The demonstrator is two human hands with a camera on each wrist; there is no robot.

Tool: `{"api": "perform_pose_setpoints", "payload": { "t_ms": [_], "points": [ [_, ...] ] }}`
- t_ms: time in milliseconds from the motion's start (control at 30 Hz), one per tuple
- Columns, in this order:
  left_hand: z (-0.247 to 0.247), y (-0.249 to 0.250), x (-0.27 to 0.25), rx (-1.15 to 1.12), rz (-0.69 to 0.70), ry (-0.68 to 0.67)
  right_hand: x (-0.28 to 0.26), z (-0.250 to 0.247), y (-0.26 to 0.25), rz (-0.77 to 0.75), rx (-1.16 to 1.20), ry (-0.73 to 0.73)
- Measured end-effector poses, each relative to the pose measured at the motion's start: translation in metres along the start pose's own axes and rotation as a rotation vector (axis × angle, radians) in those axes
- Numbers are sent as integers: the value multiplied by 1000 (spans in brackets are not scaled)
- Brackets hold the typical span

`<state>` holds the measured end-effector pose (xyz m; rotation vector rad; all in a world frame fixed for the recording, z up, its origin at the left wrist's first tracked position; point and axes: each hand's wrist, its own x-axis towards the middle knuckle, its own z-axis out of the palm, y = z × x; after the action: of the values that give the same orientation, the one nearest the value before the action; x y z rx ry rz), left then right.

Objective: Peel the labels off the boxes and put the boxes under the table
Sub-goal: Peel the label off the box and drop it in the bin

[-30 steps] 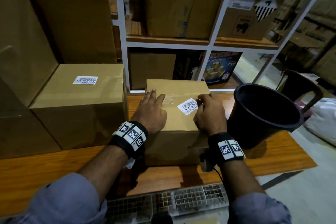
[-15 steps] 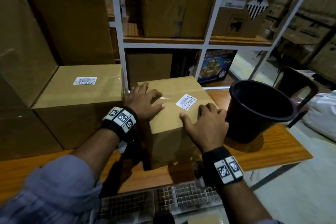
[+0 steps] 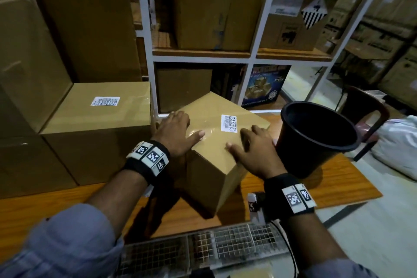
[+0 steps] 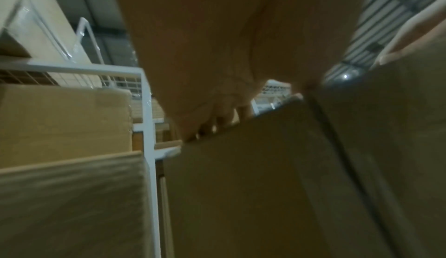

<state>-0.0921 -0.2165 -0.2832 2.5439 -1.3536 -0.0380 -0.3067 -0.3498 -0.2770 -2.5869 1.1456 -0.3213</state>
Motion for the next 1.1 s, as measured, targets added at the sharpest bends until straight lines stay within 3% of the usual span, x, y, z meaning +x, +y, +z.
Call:
{"api": "perform_pose_setpoints", "payload": {
  "t_ms": [100, 233, 367, 533, 700, 867, 1000, 1100],
  "points": [
    [-4, 7, 0, 73, -73, 74, -1, 3, 5, 6, 84, -153],
    [-9, 13, -6, 239, -111, 19, -3, -5, 15, 127, 69, -71],
    [-12, 26, -18, 311, -91, 42, -2, -13, 13, 112, 48, -72],
    [-12, 36, -33, 181, -53, 150, -1, -30, 18, 113, 66, -148],
    [-16, 38, -35, 27, -27, 173, -3, -40, 24, 112, 57, -179],
    [-18, 32, -16, 20, 22, 19, -3, -56, 3, 41, -69, -236],
    [-27, 27, 10, -119, 71, -212, 10, -71, -22, -68, -33, -175],
    [-27, 23, 30, -205, 64, -385, 38, -63, -32, -66, -1, -186]
  ]
}}
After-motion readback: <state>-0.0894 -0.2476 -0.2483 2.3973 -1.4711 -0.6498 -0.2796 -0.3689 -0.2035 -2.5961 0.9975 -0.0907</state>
